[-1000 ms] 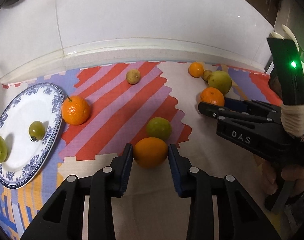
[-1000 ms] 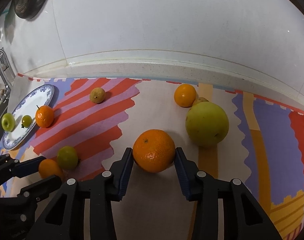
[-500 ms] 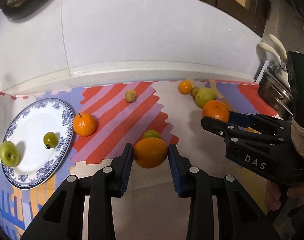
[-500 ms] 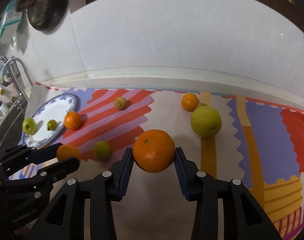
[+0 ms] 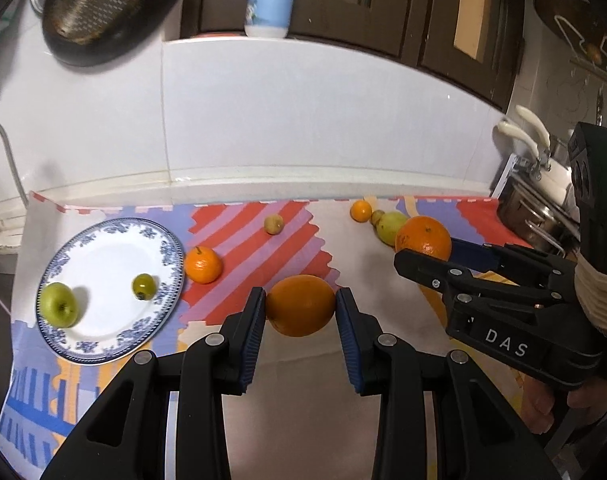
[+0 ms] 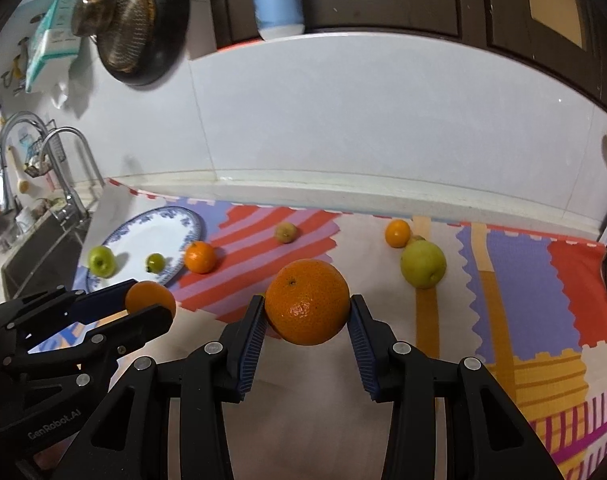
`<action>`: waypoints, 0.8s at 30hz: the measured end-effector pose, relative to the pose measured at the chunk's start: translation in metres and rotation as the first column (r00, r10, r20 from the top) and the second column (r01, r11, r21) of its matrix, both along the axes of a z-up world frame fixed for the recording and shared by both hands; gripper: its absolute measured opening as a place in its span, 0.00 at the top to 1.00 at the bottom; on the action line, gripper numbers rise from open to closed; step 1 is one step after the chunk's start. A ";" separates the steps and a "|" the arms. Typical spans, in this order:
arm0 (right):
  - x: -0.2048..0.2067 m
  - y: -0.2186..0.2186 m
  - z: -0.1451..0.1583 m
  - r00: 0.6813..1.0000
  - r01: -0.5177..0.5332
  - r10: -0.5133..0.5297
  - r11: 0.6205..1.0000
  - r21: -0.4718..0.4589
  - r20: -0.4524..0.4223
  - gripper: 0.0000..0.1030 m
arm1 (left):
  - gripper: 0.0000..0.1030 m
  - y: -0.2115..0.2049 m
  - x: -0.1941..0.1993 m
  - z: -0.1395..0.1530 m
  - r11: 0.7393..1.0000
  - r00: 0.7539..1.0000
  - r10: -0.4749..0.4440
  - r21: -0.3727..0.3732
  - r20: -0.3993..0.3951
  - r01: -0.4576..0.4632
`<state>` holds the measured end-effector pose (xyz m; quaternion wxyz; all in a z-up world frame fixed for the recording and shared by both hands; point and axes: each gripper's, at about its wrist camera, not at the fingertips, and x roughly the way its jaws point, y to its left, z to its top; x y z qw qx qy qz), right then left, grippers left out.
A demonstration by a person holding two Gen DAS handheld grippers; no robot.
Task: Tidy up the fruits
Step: 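Carry the orange with the left tool over the plate while the right tool carries its orange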
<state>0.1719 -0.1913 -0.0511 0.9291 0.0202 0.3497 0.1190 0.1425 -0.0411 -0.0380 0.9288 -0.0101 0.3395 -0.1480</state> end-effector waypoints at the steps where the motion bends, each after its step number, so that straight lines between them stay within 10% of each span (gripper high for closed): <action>1: -0.003 0.002 0.003 1.000 -0.003 0.003 1.000 0.000 0.006 0.59 | 0.66 0.003 -0.003 0.002 1.000 1.000 0.005 -0.001 0.006 -0.005; 24: -0.023 0.086 0.043 0.982 -0.167 0.165 0.986 0.011 0.096 0.59 | 0.66 0.087 -0.035 0.040 0.981 0.976 0.185 0.031 0.116 -0.189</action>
